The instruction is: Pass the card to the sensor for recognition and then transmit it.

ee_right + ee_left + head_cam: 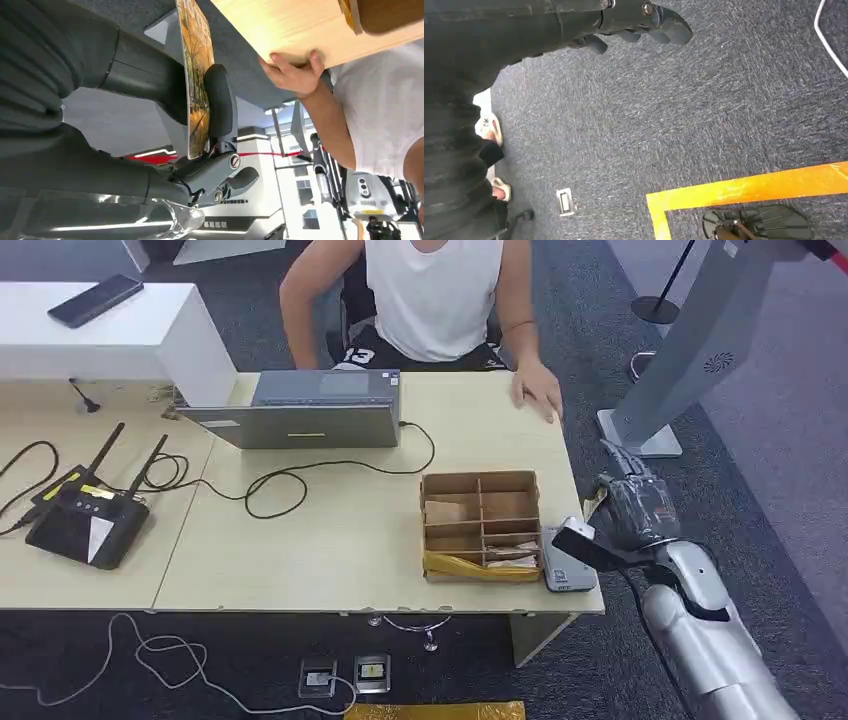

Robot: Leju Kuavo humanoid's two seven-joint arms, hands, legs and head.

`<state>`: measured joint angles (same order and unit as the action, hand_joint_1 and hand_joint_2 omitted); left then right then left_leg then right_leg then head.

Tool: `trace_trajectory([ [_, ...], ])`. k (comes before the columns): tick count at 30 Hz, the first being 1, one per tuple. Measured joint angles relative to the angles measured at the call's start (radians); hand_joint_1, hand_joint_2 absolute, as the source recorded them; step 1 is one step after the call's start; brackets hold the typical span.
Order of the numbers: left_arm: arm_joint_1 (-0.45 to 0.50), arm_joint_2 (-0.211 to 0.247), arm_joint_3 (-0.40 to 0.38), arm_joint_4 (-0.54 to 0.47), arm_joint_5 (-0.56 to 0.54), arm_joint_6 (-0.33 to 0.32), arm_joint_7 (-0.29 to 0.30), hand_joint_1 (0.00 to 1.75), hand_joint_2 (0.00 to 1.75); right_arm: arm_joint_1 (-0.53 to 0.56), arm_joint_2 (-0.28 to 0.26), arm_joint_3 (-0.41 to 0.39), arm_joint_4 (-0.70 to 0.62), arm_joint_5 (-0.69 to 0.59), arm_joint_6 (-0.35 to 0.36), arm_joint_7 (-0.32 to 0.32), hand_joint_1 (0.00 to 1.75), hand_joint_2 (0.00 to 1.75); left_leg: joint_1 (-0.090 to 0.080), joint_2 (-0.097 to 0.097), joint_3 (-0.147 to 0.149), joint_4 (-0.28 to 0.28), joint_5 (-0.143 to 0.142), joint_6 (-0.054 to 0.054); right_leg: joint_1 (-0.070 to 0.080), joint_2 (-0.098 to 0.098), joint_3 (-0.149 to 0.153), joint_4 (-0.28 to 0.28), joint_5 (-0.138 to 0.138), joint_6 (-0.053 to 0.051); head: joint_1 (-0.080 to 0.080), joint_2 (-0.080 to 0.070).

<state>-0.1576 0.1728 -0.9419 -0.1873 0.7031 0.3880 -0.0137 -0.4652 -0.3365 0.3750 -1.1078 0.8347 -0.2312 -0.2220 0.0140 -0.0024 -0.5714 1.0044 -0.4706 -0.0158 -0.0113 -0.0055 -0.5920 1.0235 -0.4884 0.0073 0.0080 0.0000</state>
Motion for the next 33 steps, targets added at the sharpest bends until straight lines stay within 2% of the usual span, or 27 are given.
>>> trace_trajectory([
  [33,-0.001,0.001,0.0,0.0,0.011,0.01,-0.008,0.0,1.75,0.107,0.011,-0.007,0.003,0.001,0.015,-0.018,1.75,1.75,0.0,0.0,0.0,0.0,0.0,0.0,0.0,0.0,0.0,0.0,0.0,0.0,0.0,0.0],
])
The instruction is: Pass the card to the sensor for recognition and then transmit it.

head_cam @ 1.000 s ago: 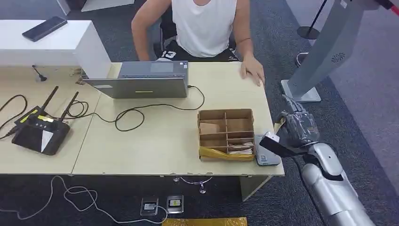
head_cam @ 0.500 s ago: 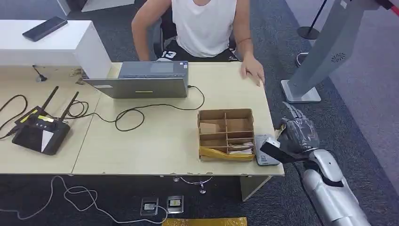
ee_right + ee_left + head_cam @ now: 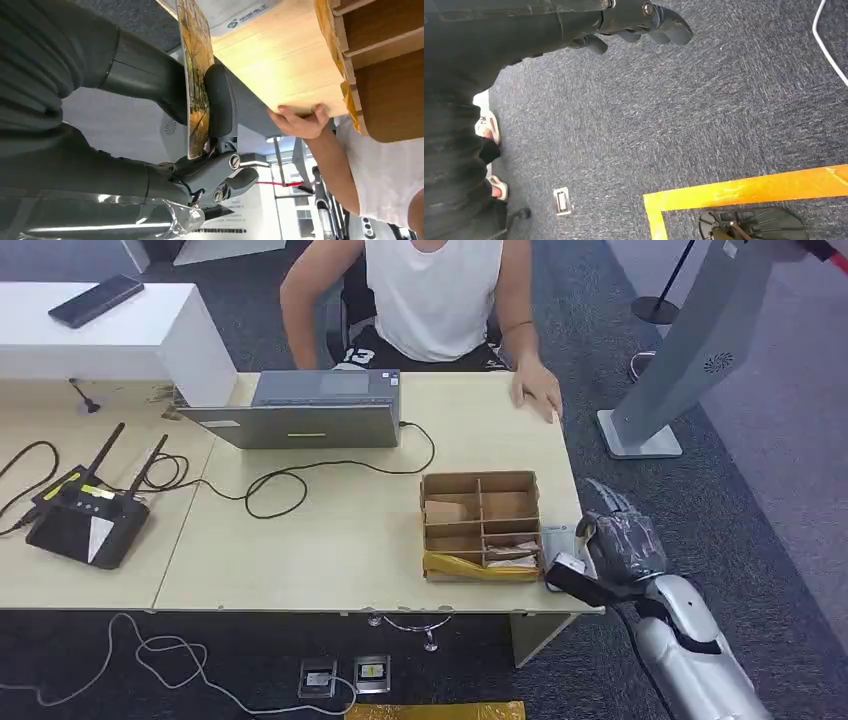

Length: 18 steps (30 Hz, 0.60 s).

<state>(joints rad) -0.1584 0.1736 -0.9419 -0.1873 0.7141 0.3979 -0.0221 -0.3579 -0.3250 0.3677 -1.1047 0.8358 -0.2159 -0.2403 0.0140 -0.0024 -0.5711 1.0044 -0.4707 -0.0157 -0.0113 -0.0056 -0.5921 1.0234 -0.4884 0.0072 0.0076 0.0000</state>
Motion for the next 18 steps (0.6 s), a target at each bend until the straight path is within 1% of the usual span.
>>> trace_trajectory([
  [6,-0.001,0.0,0.0,0.0,-0.001,-0.002,0.0,0.0,1.75,0.032,0.002,0.004,0.01,-0.005,-0.008,-0.001,1.75,1.75,0.0,0.0,0.0,0.0,0.0,0.0,0.0,0.0,0.0,0.0,0.0,0.0,0.0,0.0],
  [18,-0.006,0.006,0.0,0.0,-0.007,-0.004,0.0,0.0,1.75,0.045,0.002,0.014,0.025,-0.041,-0.031,0.014,1.75,1.75,0.0,0.0,0.0,0.0,0.0,0.0,0.0,0.0,0.0,0.0,0.0,0.0,0.0,0.0],
])
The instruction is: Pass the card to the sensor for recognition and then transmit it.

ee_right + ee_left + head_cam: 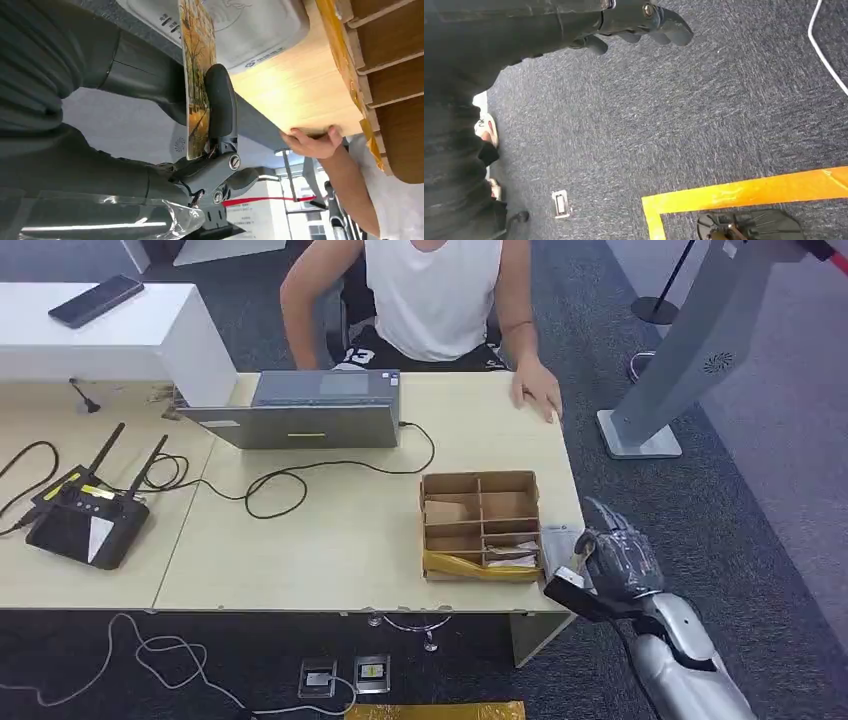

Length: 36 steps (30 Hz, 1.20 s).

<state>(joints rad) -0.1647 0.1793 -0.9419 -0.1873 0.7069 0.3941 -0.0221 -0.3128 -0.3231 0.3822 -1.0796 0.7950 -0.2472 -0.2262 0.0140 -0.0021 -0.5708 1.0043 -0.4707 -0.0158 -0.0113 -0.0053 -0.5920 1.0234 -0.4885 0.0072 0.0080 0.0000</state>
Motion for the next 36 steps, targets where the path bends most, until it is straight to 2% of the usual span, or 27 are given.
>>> trace_trajectory([
  [23,-0.004,0.002,0.0,0.0,-0.002,-0.005,0.0,0.0,1.75,0.002,-0.008,0.003,0.008,-0.058,-0.027,0.016,1.75,1.75,0.0,0.0,0.0,0.0,0.0,0.0,0.0,0.0,0.0,0.0,0.0,0.0,0.0,0.0],
  [34,-0.009,0.002,0.0,0.0,-0.014,-0.006,0.0,0.0,1.75,-0.103,-0.019,-0.002,0.008,-0.106,-0.013,-0.018,1.75,1.75,0.0,0.0,0.0,0.0,0.0,0.0,0.0,0.0,0.001,0.0,0.0,0.0,0.0,0.0],
  [35,-0.009,0.002,0.0,0.0,-0.015,-0.006,0.0,0.0,0.0,-0.115,-0.019,-0.002,0.008,-0.106,-0.013,-0.022,1.75,1.75,0.0,0.0,0.0,0.0,0.0,0.0,0.0,0.0,0.0,0.0,0.0,0.0,0.0,0.0],
  [36,-0.009,0.002,0.0,0.0,-0.018,-0.005,0.0,0.0,0.0,-0.133,-0.019,-0.003,0.008,-0.105,-0.014,-0.028,1.75,1.75,0.0,0.0,0.0,0.0,0.0,0.0,0.0,0.0,0.0,0.0,0.0,0.0,0.0,0.0],
])
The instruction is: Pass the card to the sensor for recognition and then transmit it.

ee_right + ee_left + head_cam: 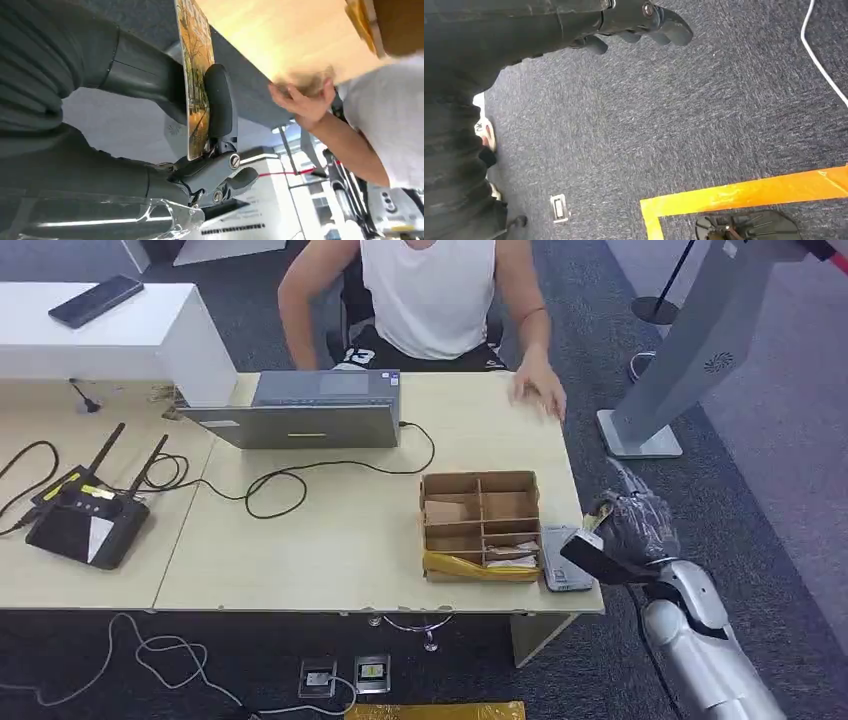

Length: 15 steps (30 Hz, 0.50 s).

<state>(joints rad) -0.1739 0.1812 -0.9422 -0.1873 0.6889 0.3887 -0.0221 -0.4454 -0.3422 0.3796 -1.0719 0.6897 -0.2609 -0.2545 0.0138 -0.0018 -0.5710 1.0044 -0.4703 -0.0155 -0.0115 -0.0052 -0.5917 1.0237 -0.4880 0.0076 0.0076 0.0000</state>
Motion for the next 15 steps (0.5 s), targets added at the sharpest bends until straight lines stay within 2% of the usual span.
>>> trace_trajectory([
  [4,-0.003,0.0,-0.001,0.0,-0.005,0.0,0.0,0.0,0.0,-0.088,0.0,-0.004,0.0,0.021,-0.004,-0.027,1.75,1.75,0.0,0.0,0.0,0.0,0.0,0.0,0.0,0.0,0.0,0.0,0.0,0.0,0.0,0.0],
  [8,-0.009,0.0,-0.002,0.0,-0.017,-0.001,-0.001,0.0,0.0,-0.232,0.002,-0.006,0.019,0.047,-0.003,-0.056,1.75,1.75,0.0,0.0,0.0,0.0,0.0,0.0,0.0,0.0,0.0,0.0,0.0,0.0,0.0,0.0],
  [15,-0.025,-0.003,-0.02,0.0,-0.048,-0.02,-0.002,0.0,0.0,-0.484,0.019,-0.003,0.154,0.089,-0.011,-0.106,1.75,1.75,0.0,-0.001,-0.001,0.0,0.001,0.0,0.0,0.0,-0.001,0.0,0.0,0.0,0.0,0.0],
])
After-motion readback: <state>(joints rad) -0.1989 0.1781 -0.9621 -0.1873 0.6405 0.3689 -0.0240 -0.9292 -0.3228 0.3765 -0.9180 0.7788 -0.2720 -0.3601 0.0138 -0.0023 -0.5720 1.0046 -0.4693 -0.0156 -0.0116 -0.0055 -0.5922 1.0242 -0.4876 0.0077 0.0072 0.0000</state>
